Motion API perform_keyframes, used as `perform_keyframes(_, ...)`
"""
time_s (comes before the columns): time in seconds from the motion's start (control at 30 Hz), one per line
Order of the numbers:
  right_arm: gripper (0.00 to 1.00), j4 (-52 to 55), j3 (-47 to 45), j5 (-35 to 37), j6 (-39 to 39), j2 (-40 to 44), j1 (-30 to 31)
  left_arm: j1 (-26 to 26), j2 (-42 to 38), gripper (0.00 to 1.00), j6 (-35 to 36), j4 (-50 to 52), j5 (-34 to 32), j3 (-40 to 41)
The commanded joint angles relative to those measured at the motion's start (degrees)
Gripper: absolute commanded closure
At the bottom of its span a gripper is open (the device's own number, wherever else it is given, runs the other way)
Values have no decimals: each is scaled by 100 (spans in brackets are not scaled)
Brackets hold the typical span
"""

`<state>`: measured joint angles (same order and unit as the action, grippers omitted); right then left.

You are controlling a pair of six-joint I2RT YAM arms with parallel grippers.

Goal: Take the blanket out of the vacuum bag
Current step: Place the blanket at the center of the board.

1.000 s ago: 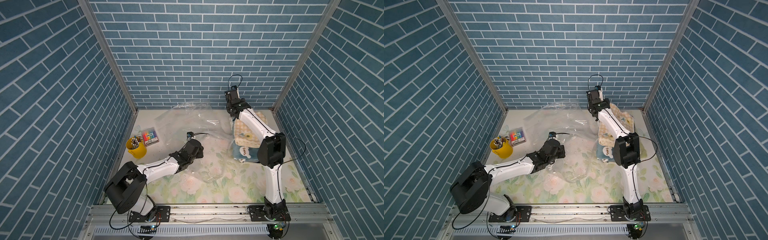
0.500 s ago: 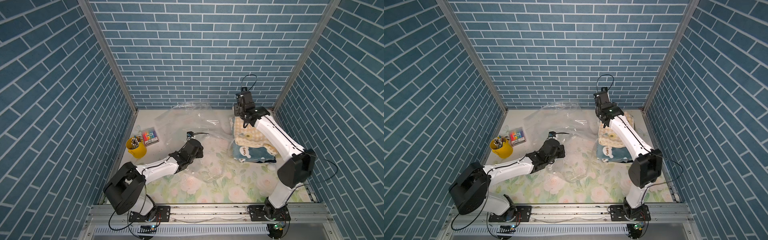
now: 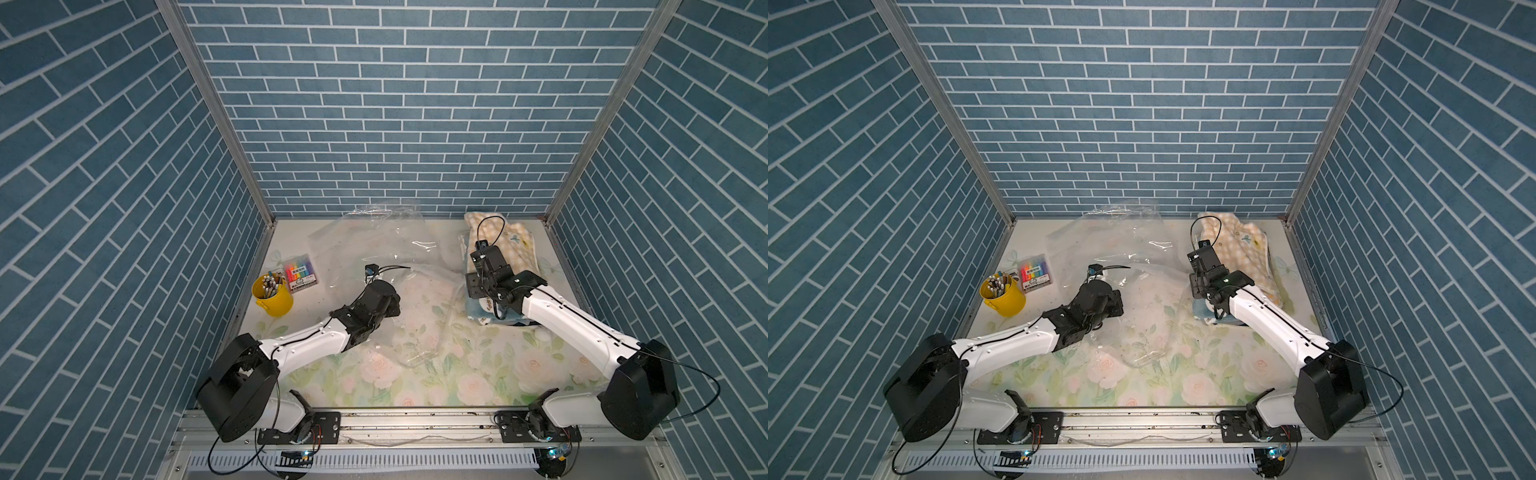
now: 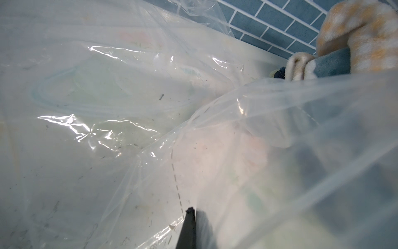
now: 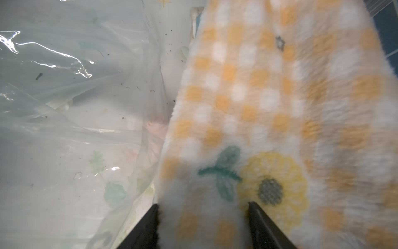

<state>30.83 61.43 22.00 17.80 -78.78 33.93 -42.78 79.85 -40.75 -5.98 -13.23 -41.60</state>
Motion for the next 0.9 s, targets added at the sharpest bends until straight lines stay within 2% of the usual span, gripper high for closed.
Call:
perform_keyframes(0.0, 47, 146, -195, 312, 384, 191, 82, 40, -192, 100, -69, 90, -81, 115)
perform_keyframes(0.03, 53, 145, -279, 392, 407, 293, 94, 40, -211, 100, -89, 72, -68, 132)
perform_keyframes(0.17, 94, 133, -591, 529, 456, 910, 131, 40, -217, 100, -95, 51, -49, 160)
perform_keyframes(0.2, 100, 86, -673, 521, 452, 1105, 133, 42, -209, 100, -86, 45, -45, 158)
perform_keyframes(0.4, 100, 293, -656, -369, 527, 1805, 148, 42, -172, 100, -89, -43, 48, 137)
perform_keyframes(0.7, 100, 197, -734, -1395, 658, 1633, 360, 42, -380, 100, -66, 43, 6, 142)
perform_keyframes(0.87, 100, -49, -908, -1650, 756, 1424, 376, 42, -512, 100, -60, 127, -30, 126)
